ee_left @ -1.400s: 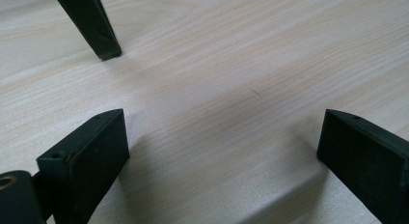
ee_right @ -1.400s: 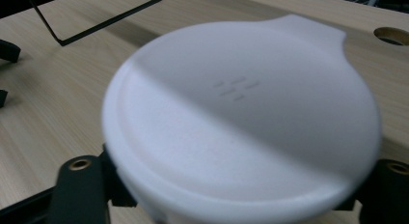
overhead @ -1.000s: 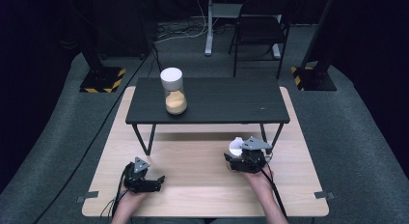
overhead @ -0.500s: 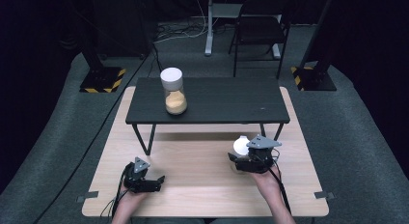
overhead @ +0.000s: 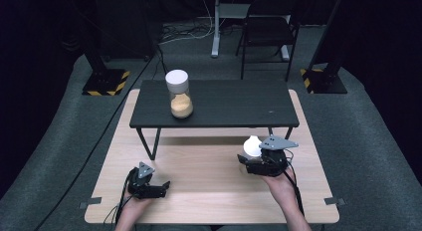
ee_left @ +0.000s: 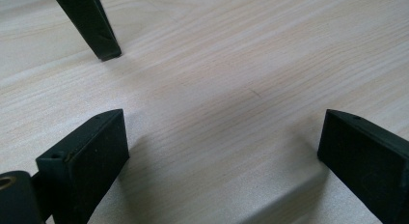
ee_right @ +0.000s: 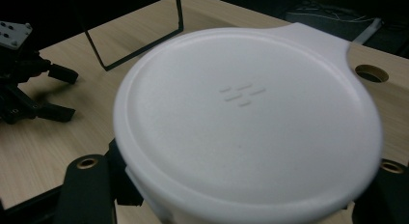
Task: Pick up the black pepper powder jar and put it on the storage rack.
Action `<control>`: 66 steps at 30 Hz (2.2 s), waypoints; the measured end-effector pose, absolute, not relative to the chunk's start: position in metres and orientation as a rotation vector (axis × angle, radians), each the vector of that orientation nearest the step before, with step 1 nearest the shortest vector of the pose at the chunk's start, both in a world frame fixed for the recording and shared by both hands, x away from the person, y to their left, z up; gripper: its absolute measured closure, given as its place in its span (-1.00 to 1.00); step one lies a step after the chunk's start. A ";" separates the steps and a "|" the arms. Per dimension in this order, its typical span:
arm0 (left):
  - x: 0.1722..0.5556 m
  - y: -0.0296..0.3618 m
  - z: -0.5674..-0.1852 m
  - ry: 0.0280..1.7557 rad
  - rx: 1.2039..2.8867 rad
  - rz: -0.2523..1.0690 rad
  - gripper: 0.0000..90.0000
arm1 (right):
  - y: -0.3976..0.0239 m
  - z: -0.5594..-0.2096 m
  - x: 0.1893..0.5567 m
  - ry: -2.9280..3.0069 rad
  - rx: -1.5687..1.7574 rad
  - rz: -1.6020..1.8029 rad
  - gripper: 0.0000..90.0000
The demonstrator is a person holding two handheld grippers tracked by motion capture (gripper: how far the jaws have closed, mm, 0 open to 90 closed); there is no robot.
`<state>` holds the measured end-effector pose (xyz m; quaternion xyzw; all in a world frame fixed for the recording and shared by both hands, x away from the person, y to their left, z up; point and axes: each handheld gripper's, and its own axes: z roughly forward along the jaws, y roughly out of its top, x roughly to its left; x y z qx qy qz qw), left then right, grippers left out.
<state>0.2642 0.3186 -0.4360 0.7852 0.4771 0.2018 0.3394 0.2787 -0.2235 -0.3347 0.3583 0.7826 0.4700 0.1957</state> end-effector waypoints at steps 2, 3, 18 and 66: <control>0.264 0.318 -0.436 1.244 2.044 0.526 -0.93 | -0.224 -0.331 0.279 2.194 1.000 1.327 -0.35; 0.264 0.318 -0.436 1.244 2.043 0.527 -0.93 | -0.223 -0.330 0.279 2.194 0.997 1.330 -0.35; 0.264 0.318 -0.436 1.244 2.044 0.526 -0.93 | -0.217 -0.295 0.276 2.191 0.946 1.328 -0.35; 0.264 0.318 -0.436 1.244 2.044 0.526 -0.93 | -0.204 -0.202 0.316 2.175 0.931 1.322 -0.34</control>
